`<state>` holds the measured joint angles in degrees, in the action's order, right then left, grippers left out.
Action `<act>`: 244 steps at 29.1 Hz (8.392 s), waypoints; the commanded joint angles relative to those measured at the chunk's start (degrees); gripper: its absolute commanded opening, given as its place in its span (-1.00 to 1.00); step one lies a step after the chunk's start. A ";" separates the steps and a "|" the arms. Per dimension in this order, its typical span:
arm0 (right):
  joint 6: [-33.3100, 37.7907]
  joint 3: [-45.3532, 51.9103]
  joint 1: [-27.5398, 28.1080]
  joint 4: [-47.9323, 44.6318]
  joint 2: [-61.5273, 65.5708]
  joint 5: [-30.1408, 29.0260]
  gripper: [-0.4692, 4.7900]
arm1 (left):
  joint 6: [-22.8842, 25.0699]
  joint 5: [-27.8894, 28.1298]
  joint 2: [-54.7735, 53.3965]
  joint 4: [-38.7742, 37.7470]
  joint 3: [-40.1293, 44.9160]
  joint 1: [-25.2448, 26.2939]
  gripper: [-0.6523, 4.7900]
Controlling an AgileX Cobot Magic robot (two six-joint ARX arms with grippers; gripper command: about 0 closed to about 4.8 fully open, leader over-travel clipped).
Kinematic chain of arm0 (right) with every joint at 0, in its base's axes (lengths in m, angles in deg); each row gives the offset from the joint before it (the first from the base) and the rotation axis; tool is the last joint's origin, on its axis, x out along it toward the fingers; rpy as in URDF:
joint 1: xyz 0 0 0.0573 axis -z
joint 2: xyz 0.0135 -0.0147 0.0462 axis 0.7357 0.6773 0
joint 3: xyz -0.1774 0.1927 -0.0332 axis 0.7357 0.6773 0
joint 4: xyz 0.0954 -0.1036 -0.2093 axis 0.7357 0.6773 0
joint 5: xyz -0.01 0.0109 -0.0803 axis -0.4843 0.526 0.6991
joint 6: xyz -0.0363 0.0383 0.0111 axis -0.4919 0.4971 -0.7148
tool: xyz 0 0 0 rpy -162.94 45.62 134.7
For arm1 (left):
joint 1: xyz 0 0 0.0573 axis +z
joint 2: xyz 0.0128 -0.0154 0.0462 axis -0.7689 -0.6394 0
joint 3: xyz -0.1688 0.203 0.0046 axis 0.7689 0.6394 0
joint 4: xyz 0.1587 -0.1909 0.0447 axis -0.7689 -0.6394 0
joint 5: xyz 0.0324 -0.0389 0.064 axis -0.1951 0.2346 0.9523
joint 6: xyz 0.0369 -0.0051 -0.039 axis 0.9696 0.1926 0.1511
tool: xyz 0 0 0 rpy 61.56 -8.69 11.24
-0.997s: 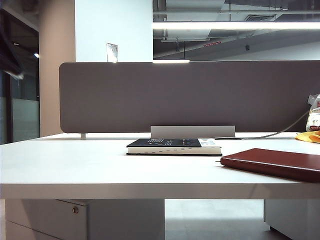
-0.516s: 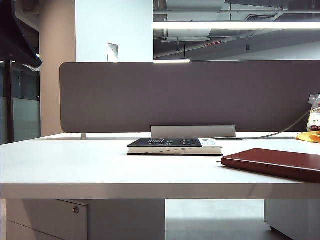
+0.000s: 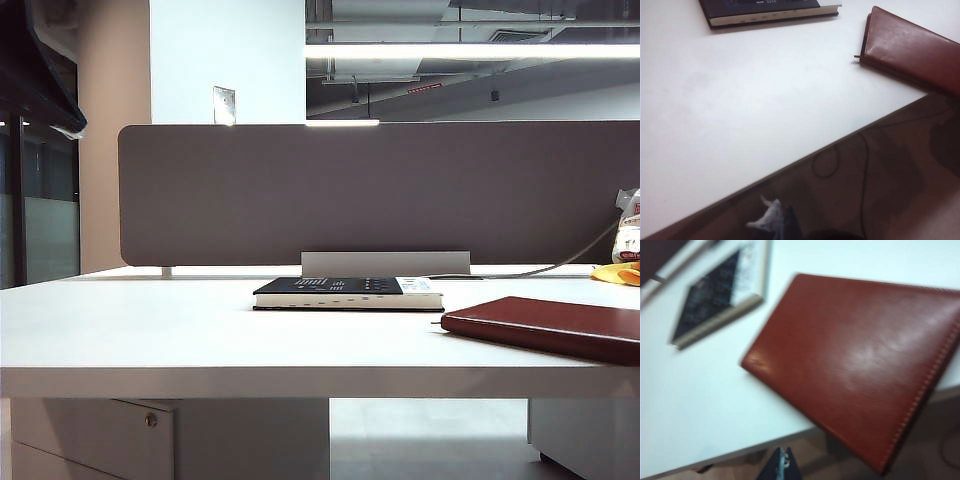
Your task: Pick up the red book and place it on top of the black book.
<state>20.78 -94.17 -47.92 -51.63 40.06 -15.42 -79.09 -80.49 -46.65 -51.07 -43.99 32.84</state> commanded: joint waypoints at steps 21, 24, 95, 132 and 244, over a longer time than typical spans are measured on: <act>4.39 -0.44 13.27 -5.16 10.43 -14.56 -0.56 | 1.42 -0.39 0.04 -0.92 -0.22 -0.04 -0.78; 3.72 -0.44 18.56 -2.27 10.34 -18.56 -0.56 | 1.60 -0.37 0.04 -1.16 -0.22 -0.04 -0.78; 18.16 8.94 12.22 -34.36 34.75 -15.98 0.33 | 2.12 -0.17 0.02 -2.78 -0.22 -0.07 -0.78; 21.14 8.87 12.17 -52.63 41.55 -25.83 -0.83 | 1.99 -0.15 0.02 -2.75 -0.22 -0.07 -0.78; 30.49 -56.17 -7.65 -35.45 84.39 -22.93 -0.82 | -13.49 -17.38 -17.84 22.99 -0.57 -0.11 -0.78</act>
<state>51.86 -149.88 -55.64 -86.44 124.84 -38.75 -92.42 -97.40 -64.59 -28.62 -44.14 32.80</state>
